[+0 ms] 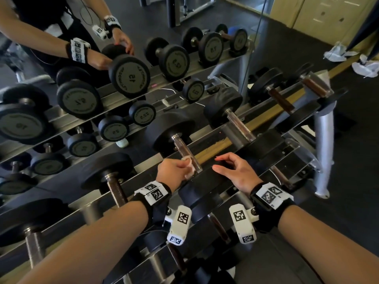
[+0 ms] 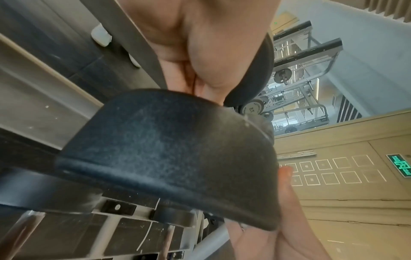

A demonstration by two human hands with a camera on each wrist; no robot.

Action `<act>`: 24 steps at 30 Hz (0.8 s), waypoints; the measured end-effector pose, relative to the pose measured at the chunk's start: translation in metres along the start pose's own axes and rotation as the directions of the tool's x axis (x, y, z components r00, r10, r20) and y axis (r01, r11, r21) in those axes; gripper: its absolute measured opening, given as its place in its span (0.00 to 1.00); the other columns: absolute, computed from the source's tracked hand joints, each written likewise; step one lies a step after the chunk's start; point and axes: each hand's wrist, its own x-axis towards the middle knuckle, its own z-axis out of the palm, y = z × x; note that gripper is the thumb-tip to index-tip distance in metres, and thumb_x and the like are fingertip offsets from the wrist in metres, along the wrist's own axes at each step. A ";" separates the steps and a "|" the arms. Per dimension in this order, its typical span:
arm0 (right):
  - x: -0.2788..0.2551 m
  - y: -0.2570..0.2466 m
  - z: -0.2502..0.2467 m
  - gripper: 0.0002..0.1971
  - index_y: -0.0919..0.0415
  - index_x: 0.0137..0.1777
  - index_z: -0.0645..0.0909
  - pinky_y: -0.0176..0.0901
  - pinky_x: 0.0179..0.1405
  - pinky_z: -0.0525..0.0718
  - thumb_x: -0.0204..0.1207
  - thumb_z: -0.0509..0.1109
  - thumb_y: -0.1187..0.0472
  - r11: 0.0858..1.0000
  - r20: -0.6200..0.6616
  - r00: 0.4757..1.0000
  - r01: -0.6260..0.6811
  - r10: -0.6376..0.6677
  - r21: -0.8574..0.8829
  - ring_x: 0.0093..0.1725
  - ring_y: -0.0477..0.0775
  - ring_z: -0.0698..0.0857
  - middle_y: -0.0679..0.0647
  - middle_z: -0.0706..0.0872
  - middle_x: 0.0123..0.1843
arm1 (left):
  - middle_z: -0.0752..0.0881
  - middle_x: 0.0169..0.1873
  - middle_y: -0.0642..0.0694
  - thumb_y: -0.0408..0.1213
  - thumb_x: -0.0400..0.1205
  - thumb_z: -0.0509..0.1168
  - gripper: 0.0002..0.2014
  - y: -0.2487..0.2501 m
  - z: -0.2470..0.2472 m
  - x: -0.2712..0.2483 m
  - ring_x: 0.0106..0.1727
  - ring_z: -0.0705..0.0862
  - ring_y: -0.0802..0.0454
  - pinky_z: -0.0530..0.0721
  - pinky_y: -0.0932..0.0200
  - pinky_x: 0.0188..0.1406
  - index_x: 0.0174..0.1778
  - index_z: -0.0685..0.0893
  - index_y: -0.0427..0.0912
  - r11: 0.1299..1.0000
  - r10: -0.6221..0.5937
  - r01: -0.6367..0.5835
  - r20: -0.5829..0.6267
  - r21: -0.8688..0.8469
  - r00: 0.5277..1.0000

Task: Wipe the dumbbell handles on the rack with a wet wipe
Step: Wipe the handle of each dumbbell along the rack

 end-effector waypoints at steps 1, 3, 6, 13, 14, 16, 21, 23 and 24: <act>0.000 -0.001 0.000 0.29 0.48 0.58 0.84 0.63 0.66 0.84 0.58 0.81 0.37 1.000 0.001 1.000 0.000 0.000 0.001 0.62 0.57 0.86 0.54 0.88 0.58 | 0.92 0.37 0.51 0.37 0.77 0.76 0.05 -0.001 0.000 -0.002 0.39 0.89 0.63 0.86 0.69 0.40 0.43 0.93 0.54 1.000 0.006 -0.006 0.031 0.004 1.000; -0.001 -0.002 0.000 0.26 0.49 0.58 0.84 0.63 0.67 0.83 0.61 0.81 0.41 1.000 0.002 1.000 -0.002 0.002 -0.002 0.62 0.57 0.86 0.54 0.88 0.58 | 0.92 0.38 0.52 0.38 0.76 0.76 0.06 0.000 -0.006 -0.001 0.42 0.89 0.61 0.86 0.67 0.41 0.44 0.93 0.56 1.000 0.017 -0.018 0.029 0.022 0.999; -0.002 -0.002 0.000 0.21 0.49 0.58 0.84 0.61 0.67 0.84 0.67 0.80 0.46 1.000 -0.001 1.000 -0.004 0.004 -0.010 0.61 0.55 0.87 0.53 0.88 0.58 | 0.93 0.46 0.51 0.35 0.76 0.76 0.12 0.003 -0.022 0.014 0.52 0.90 0.53 0.87 0.51 0.59 0.54 0.92 0.50 0.996 -0.005 -0.011 -0.177 -0.086 0.984; -0.003 -0.002 0.001 0.19 0.51 0.60 0.83 0.62 0.65 0.85 0.70 0.80 0.51 1.000 -0.007 1.000 -0.022 0.022 0.023 0.61 0.57 0.87 0.55 0.87 0.59 | 0.92 0.45 0.52 0.38 0.75 0.76 0.15 0.004 -0.011 0.027 0.51 0.90 0.53 0.87 0.48 0.60 0.59 0.91 0.48 0.996 -0.035 0.019 -0.196 -0.083 0.980; -0.003 -0.002 0.001 0.19 0.51 0.60 0.83 0.62 0.65 0.85 0.70 0.80 0.51 0.999 -0.008 1.000 -0.023 0.023 0.026 0.61 0.58 0.87 0.56 0.87 0.59 | 0.92 0.47 0.51 0.37 0.76 0.76 0.15 0.003 -0.009 0.025 0.53 0.90 0.52 0.86 0.47 0.62 0.59 0.91 0.47 0.997 -0.029 0.017 -0.160 -0.079 0.987; -0.003 -0.003 0.001 0.19 0.52 0.59 0.84 0.63 0.65 0.84 0.70 0.80 0.51 0.999 -0.015 1.000 -0.017 0.018 0.029 0.61 0.58 0.87 0.56 0.88 0.59 | 0.92 0.50 0.49 0.37 0.75 0.77 0.17 0.001 -0.010 0.021 0.57 0.88 0.51 0.85 0.47 0.64 0.60 0.89 0.45 0.999 -0.015 0.011 -0.084 -0.046 0.996; -0.004 -0.003 0.000 0.18 0.53 0.60 0.83 0.59 0.66 0.84 0.72 0.79 0.53 1.000 -0.006 1.000 -0.003 0.003 -0.009 0.60 0.54 0.87 0.55 0.87 0.58 | 0.90 0.38 0.61 0.37 0.73 0.79 0.16 0.012 -0.026 0.016 0.42 0.89 0.66 0.87 0.67 0.43 0.56 0.89 0.53 0.991 0.033 -0.043 0.081 0.128 0.996; -0.004 -0.004 0.000 0.18 0.53 0.61 0.83 0.56 0.67 0.84 0.72 0.79 0.52 1.000 -0.003 1.000 0.000 0.000 -0.027 0.61 0.53 0.86 0.54 0.87 0.59 | 0.92 0.42 0.53 0.36 0.73 0.79 0.16 0.019 -0.035 0.017 0.45 0.90 0.61 0.90 0.60 0.47 0.56 0.91 0.49 0.985 0.048 -0.067 0.124 0.157 0.991; -0.004 -0.003 0.000 0.18 0.53 0.61 0.83 0.54 0.66 0.84 0.72 0.79 0.52 1.000 -0.005 1.000 0.003 -0.003 -0.027 0.61 0.52 0.86 0.53 0.87 0.59 | 0.92 0.44 0.49 0.35 0.73 0.79 0.14 0.024 -0.039 0.017 0.46 0.91 0.56 0.91 0.55 0.49 0.55 0.91 0.46 0.983 0.055 -0.077 0.131 0.165 0.990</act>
